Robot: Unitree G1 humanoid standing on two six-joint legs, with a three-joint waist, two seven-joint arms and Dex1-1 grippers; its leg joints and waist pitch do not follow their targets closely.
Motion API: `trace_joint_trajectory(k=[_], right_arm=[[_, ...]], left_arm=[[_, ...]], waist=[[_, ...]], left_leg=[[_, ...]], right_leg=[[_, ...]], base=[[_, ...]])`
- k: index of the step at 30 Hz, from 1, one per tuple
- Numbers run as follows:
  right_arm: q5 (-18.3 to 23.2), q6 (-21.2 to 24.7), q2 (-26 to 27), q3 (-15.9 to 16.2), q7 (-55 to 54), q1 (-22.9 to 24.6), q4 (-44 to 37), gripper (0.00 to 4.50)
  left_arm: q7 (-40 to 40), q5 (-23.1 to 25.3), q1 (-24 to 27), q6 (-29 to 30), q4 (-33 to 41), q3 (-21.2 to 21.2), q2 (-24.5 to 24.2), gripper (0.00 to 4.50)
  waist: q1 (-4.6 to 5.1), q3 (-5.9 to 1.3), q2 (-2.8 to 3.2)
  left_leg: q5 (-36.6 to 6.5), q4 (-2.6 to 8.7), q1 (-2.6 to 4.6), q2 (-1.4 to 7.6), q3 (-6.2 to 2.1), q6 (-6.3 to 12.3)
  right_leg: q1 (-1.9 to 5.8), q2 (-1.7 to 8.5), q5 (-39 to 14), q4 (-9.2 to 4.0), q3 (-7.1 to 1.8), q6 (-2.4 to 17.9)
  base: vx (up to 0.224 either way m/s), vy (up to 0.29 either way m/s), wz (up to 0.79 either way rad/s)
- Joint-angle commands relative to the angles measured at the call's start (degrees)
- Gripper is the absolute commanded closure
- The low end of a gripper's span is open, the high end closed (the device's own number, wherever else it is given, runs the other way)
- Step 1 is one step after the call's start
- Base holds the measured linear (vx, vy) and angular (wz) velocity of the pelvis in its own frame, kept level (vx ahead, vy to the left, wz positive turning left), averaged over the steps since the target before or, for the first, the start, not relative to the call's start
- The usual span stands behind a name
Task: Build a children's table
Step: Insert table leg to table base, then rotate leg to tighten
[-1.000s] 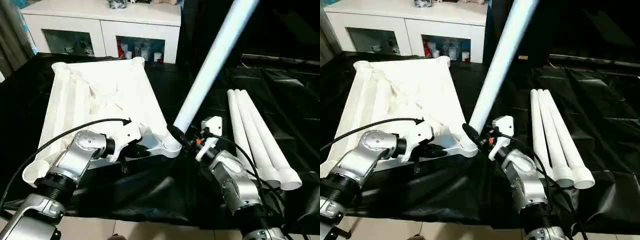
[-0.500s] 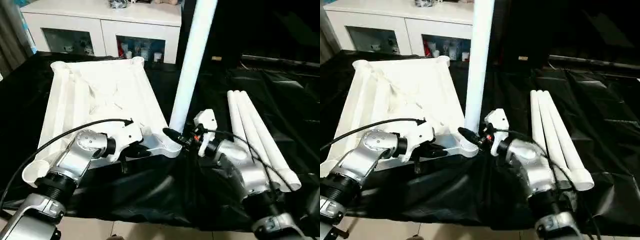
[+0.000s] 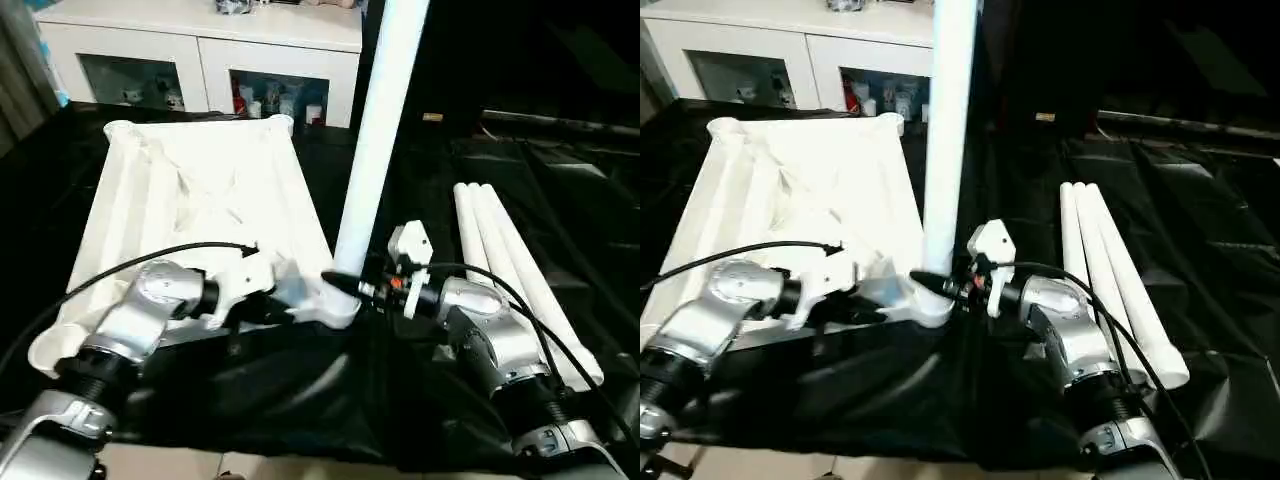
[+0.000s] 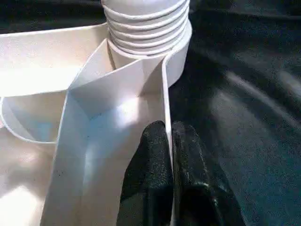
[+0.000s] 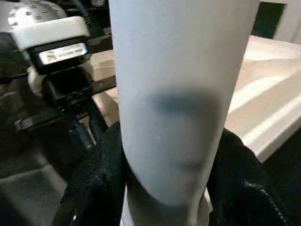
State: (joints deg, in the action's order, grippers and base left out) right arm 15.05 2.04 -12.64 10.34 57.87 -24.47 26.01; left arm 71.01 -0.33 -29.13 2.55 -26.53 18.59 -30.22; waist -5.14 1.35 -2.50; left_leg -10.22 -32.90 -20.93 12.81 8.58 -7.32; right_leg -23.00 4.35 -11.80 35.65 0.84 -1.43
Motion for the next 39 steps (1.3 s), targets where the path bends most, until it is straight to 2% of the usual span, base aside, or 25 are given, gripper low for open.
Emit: trace_joint_trajectory(k=[1,3,4,8,13,16,17,19,20,21,23,25,27,28,29,31,32,33,35,36,39], right_arm=[[-4.05,3.58,-1.77,4.68,2.03,4.32,6.04,2.63],[-4.21,3.36,-1.86,4.97,2.76,4.53,6.14,2.63],[-4.26,3.07,-1.87,5.16,3.27,4.75,6.25,2.63],[-4.24,2.51,-1.46,5.07,3.55,4.85,6.78,2.63],[-4.69,1.83,-0.74,4.59,2.69,4.75,8.32,2.63],[-5.24,1.89,-0.21,4.01,0.72,4.27,9.58,2.63],[-6.64,1.09,0.84,2.86,-4.26,2.86,12.74,2.63],[-7.81,0.56,1.42,2.27,-8.12,1.86,14.81,2.63],[-8.41,-0.09,1.99,1.7,-11.03,0.97,16.46,2.63],[-8.43,-0.37,2.63,1.02,-13.07,0.17,17.85,2.63],[-9.11,-0.92,4.0,-0.12,-18.99,-1.8,20.97,2.63],[-9.65,-1.41,5.56,-1.24,-25.28,-4.06,24.24,2.63],[-9.73,-1.55,6.35,-1.81,-28.19,-5.14,25.7,2.63],[-9.71,-1.76,8.34,-2.99,-35.61,-7.9,29.32,2.63],[-9.64,-1.88,9.09,-3.46,-38.46,-8.98,30.75,2.63],[-7.89,-1.32,11.05,-5.65,-43.59,-11.04,33.4,2.63],[-7.13,-1.23,12.07,-6.65,-46.01,-12.14,34.91,2.63],[-7.08,-1.44,13.11,-7.07,-47.62,-13.03,36.22,2.63],[-7.42,-1.89,14.2,-7.07,-48.86,-13.85,37.52,2.63],[-7.28,-1.79,15.01,-7.2,-49.56,-14.2,38.11,2.63],[-7.35,-1.93,15.98,-7.05,-50.28,-14.68,39.0,2.63]], left_arm=[[3.76,-2.02,-0.76,-2.6,2.35,0.53,0.13,4.5],[4.4,-2.47,-0.89,-2.61,2.41,0.31,0.09,4.5],[4.97,-3.0,-0.88,-2.54,2.71,0.11,0.01,4.5],[5.33,-3.64,-0.52,-2.44,3.42,-0.25,-0.29,4.5],[4.57,-2.7,0.06,-2.83,3.15,-0.58,-0.53,4.5],[3.5,-2.09,0.03,-2.61,2.79,-0.78,-0.38,4.5],[0.66,-0.34,-0.5,-2.94,1.27,-0.89,0.01,4.5],[-1.14,0.7,-0.87,-2.98,0.27,-0.94,0.27,4.5],[-3.07,1.67,-1.35,-2.75,-0.73,-1.02,0.59,4.5],[-4.82,2.19,-1.86,-1.93,-1.75,-1.27,1.12,4.5],[-8.23,2.66,-2.79,0.41,-3.21,-2.02,2.44,4.5],[-11.08,2.66,-3.47,3.39,-3.57,-2.72,3.91,4.5],[-12.27,2.85,-3.68,5.05,-3.34,-2.83,4.51,4.5],[-17.48,4.34,-4.26,10.46,-2.3,-3.12,6.58,4.5],[-19.89,4.99,-4.48,12.94,-1.84,-3.29,7.51,4.5],[-24.83,4.99,-4.89,19.48,-0.25,-4.78,10.42,4.5],[-27.63,5.09,-5.09,22.89,0.62,-5.71,12.14,4.5],[-29.29,5.31,-4.94,25.3,2.17,-5.92,13.59,4.5],[-30.92,5.78,-4.56,27.62,4.25,-5.84,15.16,4.5],[-31.86,5.98,-4.15,29.16,6.03,-5.69,16.38,4.5],[-32.9,6.06,-3.64,31.14,8.29,-5.39,17.76,4.5]], waist=[[0.32,-2.41,0.63],[0.35,-2.36,0.63],[0.33,-2.32,0.28],[0.31,-2.28,0.19],[0.27,-2.36,-0.06],[0.3,-2.22,-0.26],[0.32,-2.15,-0.52],[0.58,-1.87,-0.34],[0.61,-1.78,-0.46],[0.78,-1.59,-0.55],[0.9,-1.62,-0.46],[1.58,-1.71,-0.51],[1.97,-1.84,-0.5],[2.22,-1.89,-0.37],[2.29,-1.69,-0.35],[2.27,-1.89,-0.31],[2.4,-2.05,-0.29],[2.42,-1.87,-0.56],[2.22,-2.03,-0.63],[2.23,-2.09,-1.07],[2.11,-2.17,-0.94]], left_leg=[[-12.98,4.22,0.42,-0.27,1.33,0.74],[-14.02,4.35,0.48,-0.23,1.32,0.6],[-14.71,4.41,0.55,-0.17,1.34,0.55],[-16.51,4.64,0.63,-0.08,1.25,0.12],[-15.52,4.65,0.54,-0.15,1.32,0.27],[-16.67,4.83,0.73,-0.11,1.35,0.12],[-17.65,4.96,0.74,-0.09,1.33,-0.12],[-20.13,5.22,0.87,-0.18,1.21,-1.07],[-21.16,5.32,0.92,-0.18,1.12,-1.33],[-23.88,5.41,1.07,-0.2,0.93,-1.85],[-25.56,5.42,1.37,-0.17,0.62,-2.34],[-26.71,5.57,1.18,-0.25,0.26,-3.08],[-26.59,5.5,1.06,-0.31,0.18,-2.86],[-25.34,5.64,0.68,-0.18,0.29,-3.11],[-25.53,5.68,0.65,-0.33,0.26,-3.11],[-26.46,5.31,1.16,-0.39,0.37,-3.04],[-26.37,5.26,1.17,-0.31,0.45,-3.07],[-25.97,5.3,1.0,-0.29,0.55,-2.8],[-25.2,5.17,0.89,-0.49,0.62,-2.11],[-24.53,5.11,0.76,-0.43,0.76,-1.84],[-21.64,5.16,0.2,-0.49,0.79,-1.43]], right_leg=[[2.27,1.58,-3.72,-3.78,-0.92,12.21],[2.22,1.61,-4.9,-3.94,-0.9,12.07],[2.18,1.66,-5.84,-4.04,-0.89,11.95],[2.07,1.77,-8.57,-4.3,-0.93,11.33],[2.18,1.79,-7.88,-4.3,-0.95,11.11],[2.1,1.8,-9.66,-4.55,-0.99,10.71],[2.01,1.89,-11.96,-4.7,-1.01,10.28],[1.61,1.96,-17.19,-5.15,-1.05,9.24],[1.59,1.99,-19.42,-5.36,-1.02,8.6],[1.33,2.14,-24.93,-5.84,-0.97,7.21],[0.91,2.43,-29.11,-6.25,-1.08,6.03],[0.95,2.43,-30.8,-6.33,-0.81,5.41],[0.94,2.36,-29.65,-6.4,-0.81,5.58],[1.0,2.22,-26.11,-5.86,-0.95,6.45],[0.86,2.1,-26.33,-5.98,-0.77,6.53],[0.63,2.06,-25.92,-6.1,-0.77,6.74],[0.67,1.95,-24.26,-5.79,-0.82,7.05],[0.61,1.9,-22.84,-5.7,-0.83,7.42],[0.81,1.84,-22.1,-5.87,-0.74,7.07],[0.86,1.81,-21.13,-5.79,-0.79,7.1],[1.19,1.68,-17.96,-5.51,-0.76,7.02]], base=[[0.0,0.0,0.0],[0.0,0.0,0.0],[0.0,0.0,0.0],[0.0,0.0,0.0],[0.0,0.0,0.0],[0.0,0.0,0.0],[0.0,0.0,0.0],[0.0,0.0,0.0],[0.0,0.0,0.0],[0.0,0.0,0.0],[0.0,0.0,0.0],[0.0,0.0,0.0],[0.0,0.0,0.0],[0.0,0.0,0.0],[0.0,0.0,0.0],[0.0,0.0,0.0],[0.0,0.0,0.0],[0.0,0.0,0.0],[0.0,0.0,0.0],[0.0,0.0,0.0],[0.0,0.0,0.0]])
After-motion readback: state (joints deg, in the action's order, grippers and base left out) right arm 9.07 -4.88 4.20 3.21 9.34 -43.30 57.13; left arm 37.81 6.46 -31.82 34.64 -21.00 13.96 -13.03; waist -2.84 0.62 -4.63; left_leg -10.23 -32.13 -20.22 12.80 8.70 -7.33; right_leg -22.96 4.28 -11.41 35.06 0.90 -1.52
